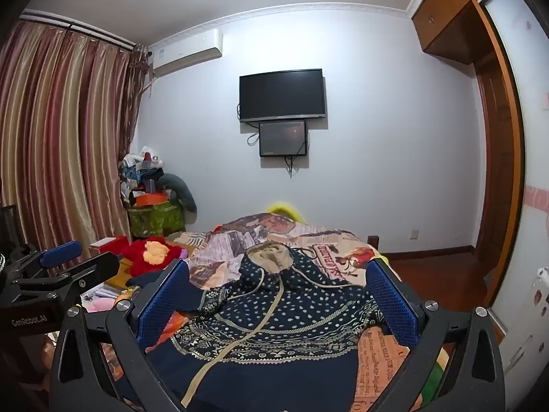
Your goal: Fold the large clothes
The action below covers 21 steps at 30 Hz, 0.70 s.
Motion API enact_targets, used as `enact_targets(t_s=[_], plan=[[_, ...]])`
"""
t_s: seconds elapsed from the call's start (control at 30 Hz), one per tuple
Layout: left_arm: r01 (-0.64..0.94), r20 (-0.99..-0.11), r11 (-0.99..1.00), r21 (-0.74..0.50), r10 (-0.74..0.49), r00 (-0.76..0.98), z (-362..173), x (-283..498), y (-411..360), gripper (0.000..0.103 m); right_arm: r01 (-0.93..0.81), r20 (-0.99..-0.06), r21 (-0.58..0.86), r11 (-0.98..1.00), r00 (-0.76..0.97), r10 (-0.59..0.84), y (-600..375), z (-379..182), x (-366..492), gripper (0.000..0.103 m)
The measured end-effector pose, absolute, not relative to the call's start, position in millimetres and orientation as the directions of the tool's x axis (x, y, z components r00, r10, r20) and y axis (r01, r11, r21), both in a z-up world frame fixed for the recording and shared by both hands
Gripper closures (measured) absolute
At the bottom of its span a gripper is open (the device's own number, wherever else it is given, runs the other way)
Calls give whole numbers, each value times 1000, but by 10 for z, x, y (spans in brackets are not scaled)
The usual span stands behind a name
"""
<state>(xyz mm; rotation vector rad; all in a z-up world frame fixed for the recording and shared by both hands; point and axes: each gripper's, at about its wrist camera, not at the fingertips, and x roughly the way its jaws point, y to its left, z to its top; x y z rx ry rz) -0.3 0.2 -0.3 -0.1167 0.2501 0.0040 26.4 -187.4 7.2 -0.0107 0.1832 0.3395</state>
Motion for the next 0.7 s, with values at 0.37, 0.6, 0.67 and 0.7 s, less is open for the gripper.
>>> enact_targets(t_s=[0.37,0.6,0.67,0.7], plan=[[-33,-270,992,-125,-2,963,-141,58,63,0,-332,-190,19,943,925,329,-1872,65,271,0],[-32,-274,992,-123,-3,962,-109,44,65,0,-333,-190,21,943,924,331,-1875,69,278,0],[-31,-273,992,-120,-3,962,-105,38,63,0,-333,-191,21,943,924,331,-1875,68,278,0],[-30,-273,993,-118,-3,962,-110,35,65,0,-333,-191,21,943,924,331,-1875,68,278,0]])
